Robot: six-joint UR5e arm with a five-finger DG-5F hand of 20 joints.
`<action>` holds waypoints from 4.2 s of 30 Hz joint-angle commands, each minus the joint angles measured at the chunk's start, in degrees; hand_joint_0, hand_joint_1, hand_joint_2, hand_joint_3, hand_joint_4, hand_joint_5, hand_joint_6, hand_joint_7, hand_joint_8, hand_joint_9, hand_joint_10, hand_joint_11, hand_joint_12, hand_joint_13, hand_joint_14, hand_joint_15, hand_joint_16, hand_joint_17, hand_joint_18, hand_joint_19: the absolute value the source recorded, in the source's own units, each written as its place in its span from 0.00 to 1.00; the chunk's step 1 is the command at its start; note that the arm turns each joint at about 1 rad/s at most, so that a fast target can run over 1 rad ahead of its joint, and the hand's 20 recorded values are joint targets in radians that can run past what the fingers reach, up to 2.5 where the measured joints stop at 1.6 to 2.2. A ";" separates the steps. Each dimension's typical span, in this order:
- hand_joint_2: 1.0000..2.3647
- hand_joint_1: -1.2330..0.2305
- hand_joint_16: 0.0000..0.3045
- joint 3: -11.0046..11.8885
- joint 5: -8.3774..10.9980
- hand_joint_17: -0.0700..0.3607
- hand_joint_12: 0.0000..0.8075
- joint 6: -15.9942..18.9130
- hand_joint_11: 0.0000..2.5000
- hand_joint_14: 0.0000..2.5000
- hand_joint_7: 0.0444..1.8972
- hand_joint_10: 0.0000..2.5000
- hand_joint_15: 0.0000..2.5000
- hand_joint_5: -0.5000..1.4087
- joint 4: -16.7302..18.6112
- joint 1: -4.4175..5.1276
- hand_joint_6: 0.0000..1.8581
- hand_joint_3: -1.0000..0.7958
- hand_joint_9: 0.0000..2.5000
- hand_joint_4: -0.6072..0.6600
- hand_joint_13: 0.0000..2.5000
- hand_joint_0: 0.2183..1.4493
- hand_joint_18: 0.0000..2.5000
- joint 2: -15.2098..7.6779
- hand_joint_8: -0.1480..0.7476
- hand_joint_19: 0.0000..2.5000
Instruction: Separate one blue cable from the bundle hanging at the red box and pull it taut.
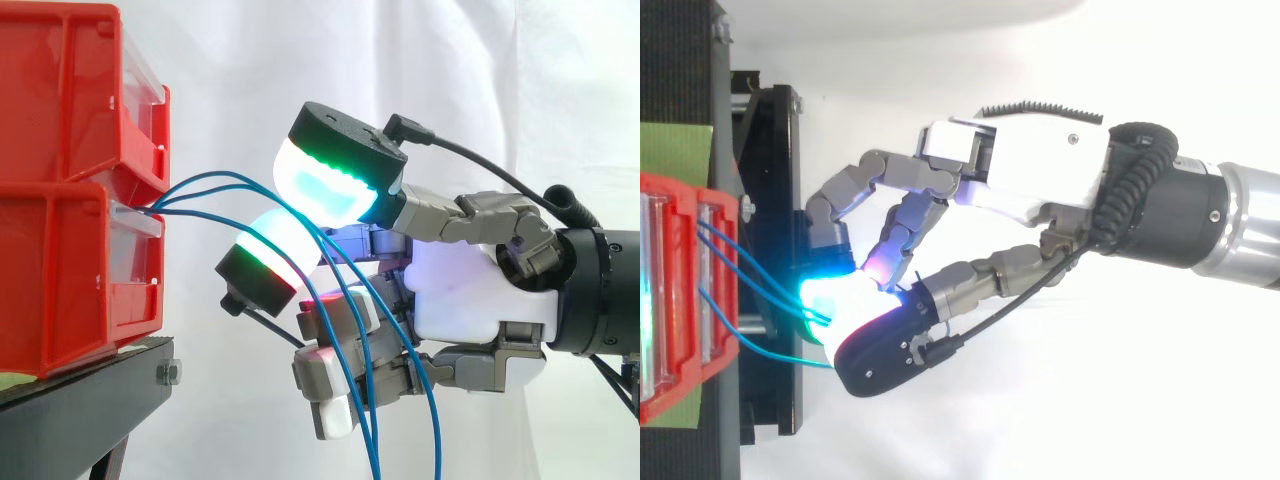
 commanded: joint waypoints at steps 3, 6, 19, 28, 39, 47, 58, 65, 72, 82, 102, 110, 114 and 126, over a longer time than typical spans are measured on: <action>0.00 0.28 0.16 0.00 0.40 0.41 0.47 -0.09 0.50 0.01 0.51 0.01 0.35 0.16 -0.03 0.03 0.50 0.28 0.47 0.46 0.43 0.42 0.35 0.02 0.54 0.29; 0.00 0.27 0.16 0.00 0.40 0.41 0.47 0.00 0.51 0.01 0.51 0.01 0.34 0.17 -0.12 0.20 0.50 0.28 0.48 0.48 0.43 0.42 0.35 0.02 0.54 0.29; 0.00 0.42 0.18 0.00 1.89 0.45 0.49 2.81 0.52 0.01 0.47 0.00 0.40 0.17 -0.03 0.55 0.48 0.28 0.51 0.58 0.51 0.23 0.39 -0.07 0.58 0.30; 0.00 0.40 0.17 0.00 2.51 0.44 0.43 3.08 0.50 0.01 0.44 0.00 0.49 0.15 -0.12 0.91 0.48 0.28 0.46 0.58 0.57 0.27 0.40 -0.07 0.56 0.30; 0.00 0.43 0.16 0.00 2.86 0.42 0.50 3.08 0.45 0.01 0.43 0.01 0.40 0.15 -0.12 1.26 0.47 0.28 0.43 0.59 0.55 0.29 0.39 -0.07 0.57 0.27; 0.00 0.47 0.16 0.00 3.56 0.41 0.53 3.25 0.30 0.01 0.44 0.01 0.20 0.16 -0.12 1.52 0.47 0.28 0.43 0.60 0.46 0.30 0.36 -0.07 0.64 0.23; 0.00 0.49 0.16 0.00 3.65 0.42 0.50 3.34 0.17 0.01 0.45 0.00 0.17 0.16 -0.12 1.61 0.47 0.28 0.47 0.61 0.40 0.30 0.33 -0.07 0.73 0.20; 0.00 0.50 0.16 0.00 3.74 0.42 0.47 3.34 0.23 0.01 0.46 0.01 0.17 0.16 -0.12 1.70 0.46 0.28 0.61 0.63 0.39 0.30 0.32 -0.07 0.75 0.20; 0.00 0.49 0.16 0.00 3.65 0.42 0.47 3.34 0.27 0.01 0.46 0.01 0.17 0.16 -0.12 1.70 0.46 0.28 0.65 0.65 0.40 0.30 0.32 -0.07 0.74 0.20; 0.00 0.40 0.17 0.00 3.65 0.43 0.49 3.34 0.33 0.01 0.45 0.01 0.21 0.15 -0.12 1.70 0.47 0.28 0.61 0.61 0.41 0.31 0.33 -0.07 0.67 0.22; 0.00 0.38 0.16 3.95 3.92 0.42 0.47 9.76 0.28 0.00 0.44 0.01 0.13 0.15 -10.93 2.22 0.39 0.28 0.34 0.63 0.23 0.31 0.24 0.02 0.58 0.17; 0.00 0.32 0.16 4.13 4.88 0.42 0.46 10.20 0.30 0.00 0.47 0.01 0.13 0.15 -11.46 3.01 0.37 0.32 0.32 0.64 0.23 0.36 0.24 0.02 0.57 0.17; 0.00 0.31 0.16 4.13 6.03 0.42 0.47 10.72 0.33 0.01 0.46 0.01 0.15 0.15 -10.58 3.19 0.37 0.32 0.33 0.64 0.26 0.38 0.26 0.02 0.57 0.18; 0.01 0.29 0.16 4.13 7.70 0.42 0.48 11.08 0.41 0.01 0.39 0.00 0.21 0.14 -9.88 3.45 0.46 0.41 0.38 0.64 0.32 0.47 0.30 -0.07 0.58 0.23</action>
